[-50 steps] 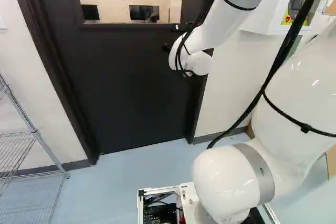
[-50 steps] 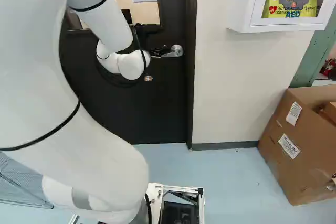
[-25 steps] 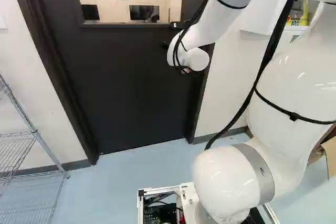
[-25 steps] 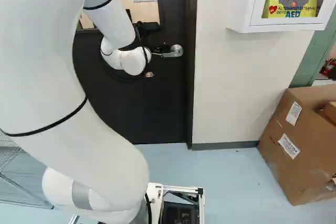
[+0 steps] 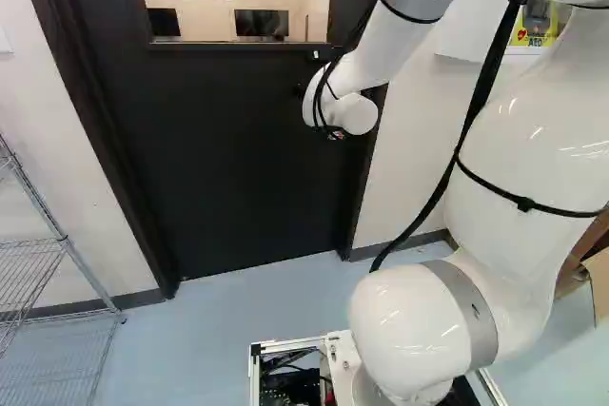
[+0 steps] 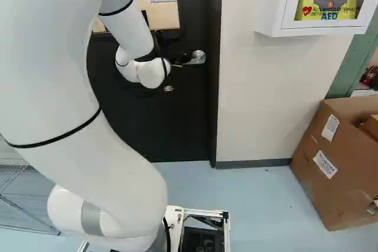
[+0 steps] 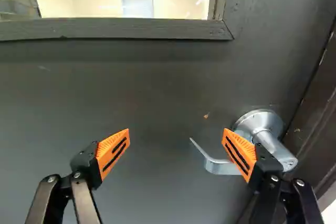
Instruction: Open the door and move inside
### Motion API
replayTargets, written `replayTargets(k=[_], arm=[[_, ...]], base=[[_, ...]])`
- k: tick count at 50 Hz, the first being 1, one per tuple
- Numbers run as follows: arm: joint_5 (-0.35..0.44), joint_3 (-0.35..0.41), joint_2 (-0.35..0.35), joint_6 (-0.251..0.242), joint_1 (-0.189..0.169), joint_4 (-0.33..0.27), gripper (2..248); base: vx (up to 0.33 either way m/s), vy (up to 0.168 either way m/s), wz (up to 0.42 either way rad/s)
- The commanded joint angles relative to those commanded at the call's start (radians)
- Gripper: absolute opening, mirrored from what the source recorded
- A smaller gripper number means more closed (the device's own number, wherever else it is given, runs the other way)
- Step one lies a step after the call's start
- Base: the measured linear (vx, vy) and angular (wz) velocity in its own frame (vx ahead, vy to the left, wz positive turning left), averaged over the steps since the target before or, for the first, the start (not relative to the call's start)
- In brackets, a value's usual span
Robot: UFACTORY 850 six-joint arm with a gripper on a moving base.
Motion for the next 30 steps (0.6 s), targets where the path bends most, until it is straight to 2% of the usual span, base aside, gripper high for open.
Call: replayTargets(k=[30], arm=[[0.000,0.023,-0.046,0.000,0.000,0.000,247]], base=[[0.000,0.000,0.000]])
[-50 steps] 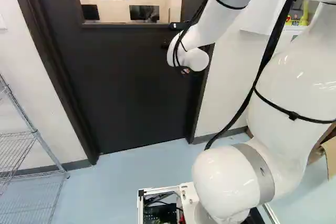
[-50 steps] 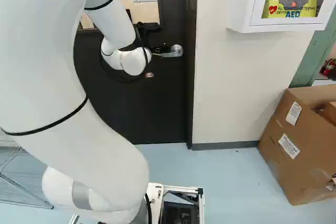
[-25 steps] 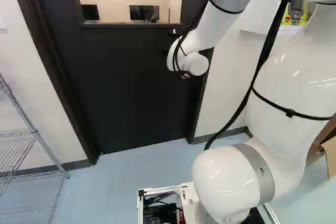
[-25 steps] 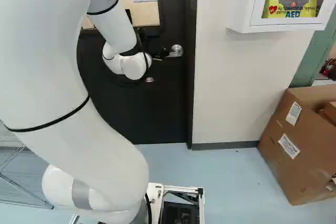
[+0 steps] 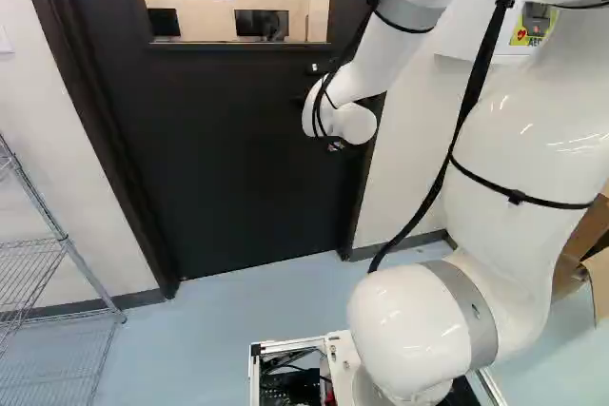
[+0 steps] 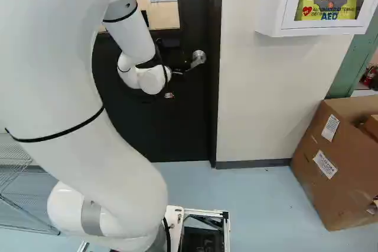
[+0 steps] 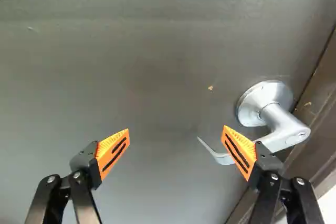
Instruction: Open the door and move inside
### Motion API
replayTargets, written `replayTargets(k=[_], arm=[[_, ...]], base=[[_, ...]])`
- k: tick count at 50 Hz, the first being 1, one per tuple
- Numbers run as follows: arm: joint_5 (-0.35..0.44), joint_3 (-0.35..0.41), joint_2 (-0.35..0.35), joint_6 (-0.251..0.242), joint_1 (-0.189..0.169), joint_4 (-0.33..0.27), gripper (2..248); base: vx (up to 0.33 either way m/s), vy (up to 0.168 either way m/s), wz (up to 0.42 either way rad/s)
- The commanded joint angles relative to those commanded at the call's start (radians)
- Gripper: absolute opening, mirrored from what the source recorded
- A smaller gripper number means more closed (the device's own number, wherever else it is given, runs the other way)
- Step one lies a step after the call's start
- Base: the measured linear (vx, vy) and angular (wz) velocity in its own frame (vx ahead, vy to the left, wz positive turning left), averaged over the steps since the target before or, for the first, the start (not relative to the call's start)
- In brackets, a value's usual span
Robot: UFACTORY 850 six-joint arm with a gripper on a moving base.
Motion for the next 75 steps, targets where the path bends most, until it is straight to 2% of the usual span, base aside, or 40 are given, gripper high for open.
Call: replayTargets(k=[53,63,75], arm=[[0.000,0.006,-0.097,0.000,0.000,0.000,247],[0.000,0.037,-0.070,0.000,0.000,0.000,247],[0.000,0.096,0.004,0.000,-0.006,0.000,247]], base=[[0.000,0.000,0.000],[0.000,0.000,0.000],[0.000,0.000,0.000]])
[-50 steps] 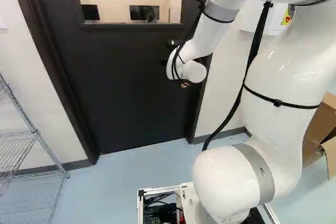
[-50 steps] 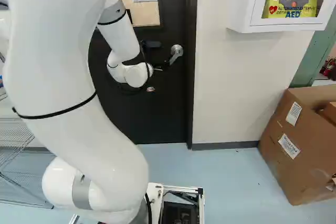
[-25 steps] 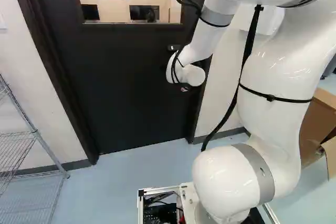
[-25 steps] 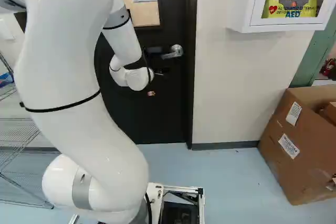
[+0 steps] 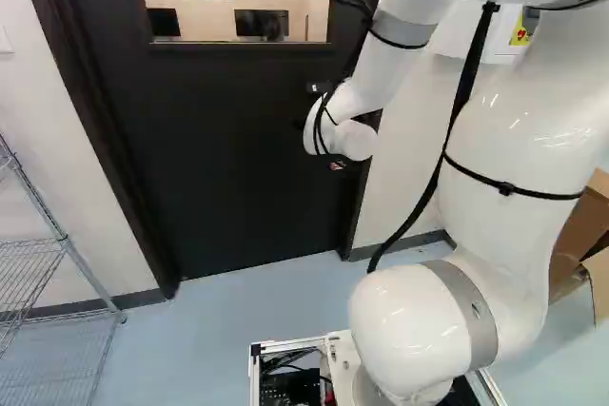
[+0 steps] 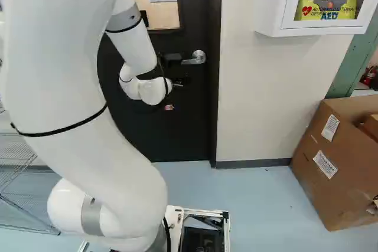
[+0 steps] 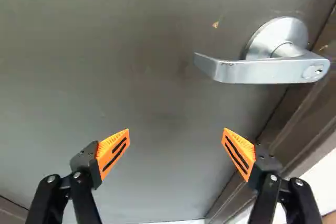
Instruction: Open the door and move inside
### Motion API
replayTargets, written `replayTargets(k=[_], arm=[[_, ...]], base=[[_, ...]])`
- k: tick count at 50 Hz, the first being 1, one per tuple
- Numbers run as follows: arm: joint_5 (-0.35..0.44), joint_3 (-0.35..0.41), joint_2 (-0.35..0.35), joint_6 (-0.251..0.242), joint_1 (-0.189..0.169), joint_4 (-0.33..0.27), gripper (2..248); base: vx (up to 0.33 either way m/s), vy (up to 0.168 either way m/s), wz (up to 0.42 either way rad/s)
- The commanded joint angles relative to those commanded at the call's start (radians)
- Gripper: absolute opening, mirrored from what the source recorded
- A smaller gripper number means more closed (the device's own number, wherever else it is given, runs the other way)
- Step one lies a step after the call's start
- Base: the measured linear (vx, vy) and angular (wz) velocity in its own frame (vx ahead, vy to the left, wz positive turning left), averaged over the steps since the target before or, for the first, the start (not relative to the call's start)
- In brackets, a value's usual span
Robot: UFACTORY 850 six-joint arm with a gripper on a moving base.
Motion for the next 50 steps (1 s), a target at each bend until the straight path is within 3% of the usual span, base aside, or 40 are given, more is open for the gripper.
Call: replayTargets(k=[13,50], arm=[[0.000,0.034,0.063,0.000,-0.008,0.000,247],[0.000,0.026,0.145,0.000,-0.009,0.000,247]], base=[[0.000,0.000,0.000],[0.000,0.000,0.000]])
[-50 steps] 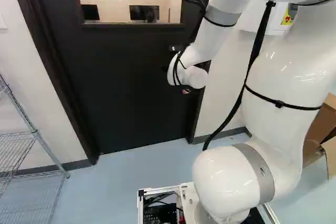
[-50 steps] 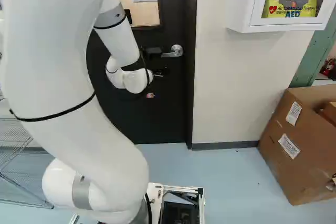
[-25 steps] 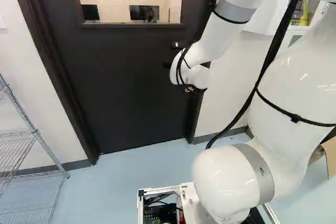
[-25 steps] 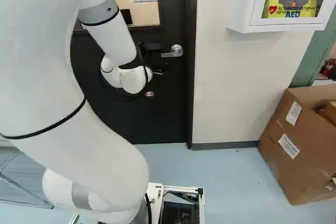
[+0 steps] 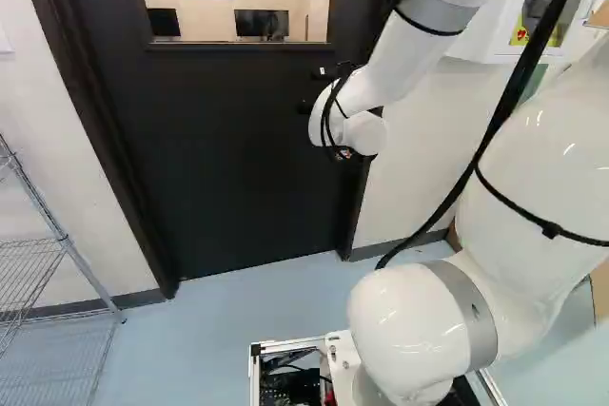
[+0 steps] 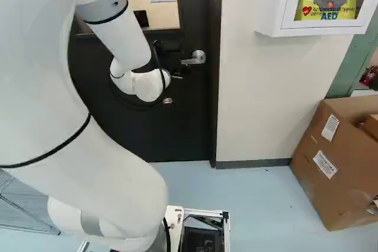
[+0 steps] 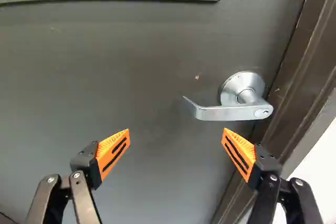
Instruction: Open the door and move inside
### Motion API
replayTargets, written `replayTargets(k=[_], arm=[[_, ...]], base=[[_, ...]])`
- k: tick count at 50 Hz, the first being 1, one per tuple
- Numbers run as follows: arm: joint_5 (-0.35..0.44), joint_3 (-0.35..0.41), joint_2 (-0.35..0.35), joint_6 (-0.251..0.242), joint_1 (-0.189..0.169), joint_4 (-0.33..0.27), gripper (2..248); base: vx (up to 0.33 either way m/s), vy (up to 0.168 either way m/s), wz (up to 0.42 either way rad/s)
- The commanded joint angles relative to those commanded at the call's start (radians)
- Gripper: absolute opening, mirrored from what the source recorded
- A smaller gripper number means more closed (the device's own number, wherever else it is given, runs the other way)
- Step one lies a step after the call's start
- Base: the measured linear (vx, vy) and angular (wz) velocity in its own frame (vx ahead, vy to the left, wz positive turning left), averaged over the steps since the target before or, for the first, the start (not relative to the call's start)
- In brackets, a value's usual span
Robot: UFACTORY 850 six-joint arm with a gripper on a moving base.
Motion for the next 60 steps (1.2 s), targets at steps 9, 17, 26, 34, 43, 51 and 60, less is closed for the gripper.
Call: replayTargets(k=[9,17,26,34,43,51,60], arm=[[0.000,-0.004,0.017,0.000,0.000,0.000,247],[0.000,-0.009,0.032,0.000,0.000,0.000,247],[0.000,-0.018,0.044,0.000,0.000,0.000,247],[0.000,-0.037,0.043,0.000,-0.004,0.000,247],[0.000,-0.064,0.034,0.000,-0.009,0.000,247],[0.000,-0.087,0.016,0.000,-0.015,0.000,247],[0.000,-0.116,-0.013,0.000,-0.024,0.000,247]], base=[[0.000,0.000,0.000],[0.000,0.000,0.000],[0.000,0.000,0.000],[0.000,0.000,0.000],[0.000,0.000,0.000],[0.000,0.000,0.000],[0.000,0.000,0.000]])
